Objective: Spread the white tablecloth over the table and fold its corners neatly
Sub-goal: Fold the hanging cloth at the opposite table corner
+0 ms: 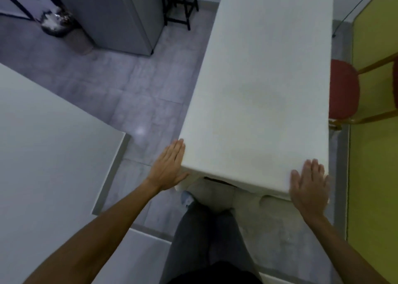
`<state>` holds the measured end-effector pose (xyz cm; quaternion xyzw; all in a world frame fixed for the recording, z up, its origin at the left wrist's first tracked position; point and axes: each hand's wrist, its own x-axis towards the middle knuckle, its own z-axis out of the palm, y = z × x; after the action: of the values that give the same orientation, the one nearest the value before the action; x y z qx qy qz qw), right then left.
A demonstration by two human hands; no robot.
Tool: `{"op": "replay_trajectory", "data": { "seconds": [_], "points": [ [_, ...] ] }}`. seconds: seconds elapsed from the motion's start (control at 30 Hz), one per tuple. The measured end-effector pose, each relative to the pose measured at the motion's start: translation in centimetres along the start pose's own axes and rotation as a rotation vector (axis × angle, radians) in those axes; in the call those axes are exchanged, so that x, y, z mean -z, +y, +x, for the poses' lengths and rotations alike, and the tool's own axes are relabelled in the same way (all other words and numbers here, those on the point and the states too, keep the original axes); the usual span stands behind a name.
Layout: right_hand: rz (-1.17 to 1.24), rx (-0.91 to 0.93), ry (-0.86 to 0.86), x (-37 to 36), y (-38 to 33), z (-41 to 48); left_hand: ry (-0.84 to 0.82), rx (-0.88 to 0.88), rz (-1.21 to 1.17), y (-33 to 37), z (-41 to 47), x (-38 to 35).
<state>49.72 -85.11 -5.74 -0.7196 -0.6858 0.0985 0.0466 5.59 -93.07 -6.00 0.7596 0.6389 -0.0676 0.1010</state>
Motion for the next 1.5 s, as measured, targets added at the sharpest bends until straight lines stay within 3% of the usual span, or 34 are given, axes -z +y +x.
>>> {"op": "replay_trajectory", "data": {
  "seconds": [0.17, 0.23, 0.33, 0.53, 0.77, 0.93, 1.13, 1.37, 1.5],
  "points": [
    [0.017, 0.266, -0.070, -1.0, -8.5, 0.4, 0.136, -0.115, -0.070, 4.1, 2.9, 0.7],
    [0.027, 0.364, -0.141, -2.7, -12.5, 0.7, 0.107, -0.163, -0.109, 7.0, 5.1, 0.6],
    [-0.035, 0.376, -0.182, -4.3, -14.9, 0.9, 0.060, -0.144, -0.097, 7.6, 5.8, 0.0],
    [-0.081, 0.391, -0.178, -4.3, -14.3, 0.7, 0.102, -0.113, -0.085, 1.9, 2.1, -1.1],
    [-0.087, 0.423, -0.275, -2.8, -17.1, 0.4, 0.099, 0.118, -0.213, -1.3, -0.9, -2.2],
    [0.028, 0.827, -0.380, -3.5, -25.0, 0.7, 0.021, 0.330, -0.251, -1.5, -2.9, -3.5],
    [-0.135, 1.291, -0.457, -6.3, -30.7, 2.1, 0.059, 0.510, -0.270, 0.4, -5.0, -5.0],
    [-0.141, 1.395, -0.473, -6.8, -30.6, 2.9, 0.348, 0.612, -0.402, 3.7, -3.8, -8.2],
    [-0.105, 1.516, -0.439, -6.6, -30.8, 4.7, 0.431, 0.671, -0.503, 4.4, -2.9, -7.9]
  ]
}}
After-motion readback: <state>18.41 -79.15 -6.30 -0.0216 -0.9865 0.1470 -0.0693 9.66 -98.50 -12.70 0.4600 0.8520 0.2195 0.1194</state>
